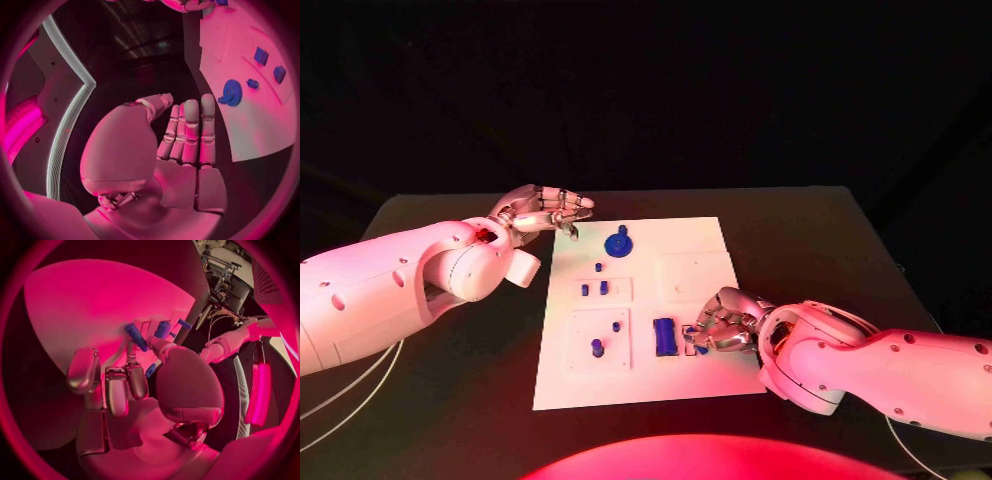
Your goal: Assemble the parts on the task board
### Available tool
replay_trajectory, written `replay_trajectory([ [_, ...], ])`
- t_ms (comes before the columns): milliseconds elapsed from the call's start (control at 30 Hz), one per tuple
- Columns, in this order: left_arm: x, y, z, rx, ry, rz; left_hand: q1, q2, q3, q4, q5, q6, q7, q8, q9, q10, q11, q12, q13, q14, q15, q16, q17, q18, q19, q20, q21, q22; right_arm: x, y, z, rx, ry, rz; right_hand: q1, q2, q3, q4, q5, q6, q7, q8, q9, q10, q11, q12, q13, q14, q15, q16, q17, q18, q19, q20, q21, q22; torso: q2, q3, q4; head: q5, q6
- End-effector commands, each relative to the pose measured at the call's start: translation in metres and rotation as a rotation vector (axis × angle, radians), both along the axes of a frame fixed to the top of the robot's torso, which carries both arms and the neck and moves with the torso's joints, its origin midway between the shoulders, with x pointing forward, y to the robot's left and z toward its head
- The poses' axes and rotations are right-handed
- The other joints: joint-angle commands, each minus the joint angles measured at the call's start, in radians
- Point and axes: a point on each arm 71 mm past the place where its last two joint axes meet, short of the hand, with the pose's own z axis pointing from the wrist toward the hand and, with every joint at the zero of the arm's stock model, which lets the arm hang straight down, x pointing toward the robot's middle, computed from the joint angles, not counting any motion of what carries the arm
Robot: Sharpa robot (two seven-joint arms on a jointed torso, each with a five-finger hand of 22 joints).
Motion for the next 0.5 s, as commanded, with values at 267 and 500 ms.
replay_trajectory([
  [267,-0.0004,-0.0015,0.0009,-0.006,-0.002,-0.006,-0.009,0.000,-0.001,0.007,0.000,-0.007,-0.001,0.002,-0.002,-0.007,-0.001,0.007,-0.001,-0.005,0.001,0.004,-0.002,0.015,0.003,0.003,-0.005,-0.002,-0.0015,-0.0001,0.0002,-0.002,0.000,0.012,0.007,0.021,-0.011,0.012,-0.002,0.021,-0.004,0.002,0.001,0.016,-0.006,0.014,0.086,0.087,-0.007,0.004,0.160,-0.018,0.011,-0.002,0.002,0.043,0.000,-0.0004,-0.0003,0.004,0.002],
  [500,-0.0004,-0.0013,0.0009,-0.006,-0.002,-0.006,-0.011,0.001,0.000,0.008,0.000,-0.007,-0.001,0.002,-0.002,-0.007,-0.001,0.007,-0.002,-0.005,0.002,0.004,-0.002,0.015,0.003,0.004,-0.005,-0.002,-0.0017,0.0000,0.0005,-0.003,-0.002,0.017,0.002,0.041,-0.026,0.041,-0.003,0.038,-0.011,0.008,0.003,0.035,-0.012,0.042,0.114,0.087,-0.012,0.005,0.164,-0.019,0.014,-0.006,0.006,0.046,0.000,-0.0001,-0.0003,0.006,0.001],
])
